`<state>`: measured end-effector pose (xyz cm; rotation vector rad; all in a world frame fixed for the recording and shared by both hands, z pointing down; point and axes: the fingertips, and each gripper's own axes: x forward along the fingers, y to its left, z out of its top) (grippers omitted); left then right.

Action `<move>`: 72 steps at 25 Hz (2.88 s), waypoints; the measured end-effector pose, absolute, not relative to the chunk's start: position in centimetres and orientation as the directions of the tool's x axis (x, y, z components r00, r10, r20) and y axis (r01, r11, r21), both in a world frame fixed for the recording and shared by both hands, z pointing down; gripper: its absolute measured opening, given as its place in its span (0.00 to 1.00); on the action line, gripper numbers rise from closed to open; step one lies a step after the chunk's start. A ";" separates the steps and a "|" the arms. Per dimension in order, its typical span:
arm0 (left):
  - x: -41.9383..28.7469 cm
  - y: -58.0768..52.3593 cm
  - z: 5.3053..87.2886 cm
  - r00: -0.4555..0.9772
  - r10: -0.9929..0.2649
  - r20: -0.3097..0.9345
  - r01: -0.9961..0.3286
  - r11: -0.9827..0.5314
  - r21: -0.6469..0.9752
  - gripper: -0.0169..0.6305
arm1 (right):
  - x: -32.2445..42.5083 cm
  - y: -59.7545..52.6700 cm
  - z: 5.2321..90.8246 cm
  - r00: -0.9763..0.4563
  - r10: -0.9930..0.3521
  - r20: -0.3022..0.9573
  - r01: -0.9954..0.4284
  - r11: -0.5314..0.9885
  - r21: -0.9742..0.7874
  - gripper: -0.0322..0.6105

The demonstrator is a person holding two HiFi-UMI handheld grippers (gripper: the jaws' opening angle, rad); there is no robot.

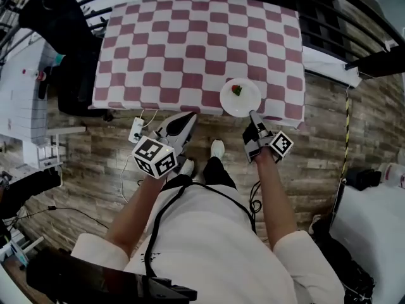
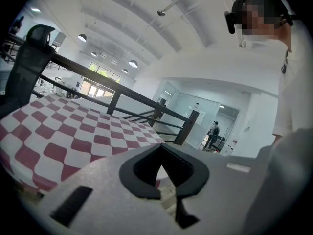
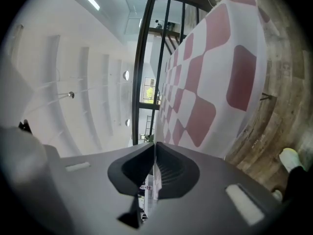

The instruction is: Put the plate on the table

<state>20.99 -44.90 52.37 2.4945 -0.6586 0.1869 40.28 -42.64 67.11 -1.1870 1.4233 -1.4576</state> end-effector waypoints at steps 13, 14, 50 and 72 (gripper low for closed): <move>21.6 -47.3 53.1 0.813 -0.497 0.304 -0.582 -0.677 0.450 0.04 | 40.2 -47.9 72.7 -0.388 -0.881 0.270 -0.157 -0.226 -0.961 0.07; 21.5 -47.4 53.1 0.811 -0.500 0.304 -0.585 -0.674 0.450 0.04 | 40.1 -47.9 73.0 -0.390 -0.874 0.289 -0.159 -0.245 -0.956 0.07; 19.1 -44.3 51.5 0.824 -0.486 0.291 -0.566 -0.706 0.426 0.04 | 37.1 -46.8 71.0 -0.407 -0.776 0.482 -0.444 -0.292 -0.847 0.49; 16.6 -39.8 47.1 0.917 -0.360 0.172 -0.398 -0.800 0.449 0.04 | 33.9 -36.3 52.6 -0.280 -0.941 0.190 -0.638 0.034 -0.770 0.06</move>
